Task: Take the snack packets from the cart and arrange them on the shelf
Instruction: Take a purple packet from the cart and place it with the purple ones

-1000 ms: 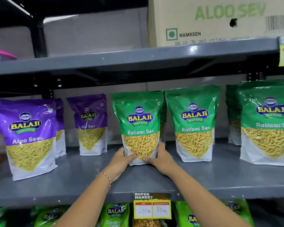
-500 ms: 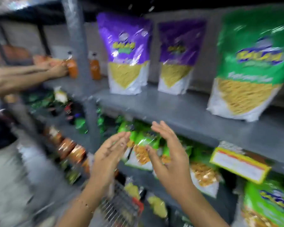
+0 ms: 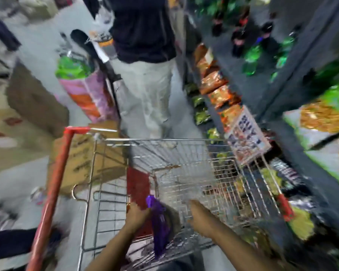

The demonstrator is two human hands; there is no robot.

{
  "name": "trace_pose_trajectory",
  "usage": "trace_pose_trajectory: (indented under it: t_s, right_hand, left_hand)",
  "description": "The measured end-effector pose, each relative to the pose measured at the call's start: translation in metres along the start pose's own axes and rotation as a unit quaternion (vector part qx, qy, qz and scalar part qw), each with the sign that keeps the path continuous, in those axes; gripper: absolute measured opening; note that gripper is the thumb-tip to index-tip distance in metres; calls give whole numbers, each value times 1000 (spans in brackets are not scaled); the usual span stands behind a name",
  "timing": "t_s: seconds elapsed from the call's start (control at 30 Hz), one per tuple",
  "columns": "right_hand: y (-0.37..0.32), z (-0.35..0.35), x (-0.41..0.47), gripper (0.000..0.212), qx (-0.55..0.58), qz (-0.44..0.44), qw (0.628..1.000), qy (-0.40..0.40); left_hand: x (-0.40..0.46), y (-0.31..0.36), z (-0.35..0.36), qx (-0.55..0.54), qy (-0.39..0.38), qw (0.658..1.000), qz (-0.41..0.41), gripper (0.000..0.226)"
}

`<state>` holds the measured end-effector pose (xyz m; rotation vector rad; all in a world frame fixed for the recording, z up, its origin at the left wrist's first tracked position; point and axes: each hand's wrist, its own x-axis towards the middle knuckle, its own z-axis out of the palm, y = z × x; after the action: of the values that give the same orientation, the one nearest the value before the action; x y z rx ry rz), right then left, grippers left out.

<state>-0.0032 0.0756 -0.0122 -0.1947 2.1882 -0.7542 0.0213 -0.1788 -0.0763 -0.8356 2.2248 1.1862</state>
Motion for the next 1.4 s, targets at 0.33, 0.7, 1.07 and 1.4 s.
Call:
trace_pose_trajectory:
  t_s: [0.33,0.7,1.07,1.4]
  right_hand:
    - [19,25,43,72,-47,62,996,-44]
    - [46,-28,-29,93,157,-89,965,188]
    - [-35,-203,-251,87,298,-205,757,543]
    - [-42,-295,-418,75,197,-213,596,749]
  left_hand:
    - [-34,58,28,159,-71,985,-19,24]
    - [-127,278,-35,462,-149,746,456,21]
    - [-320,437,-62,-109,140,570,802,56]
    - [-348,502,84,-271,-364,568,686,77]
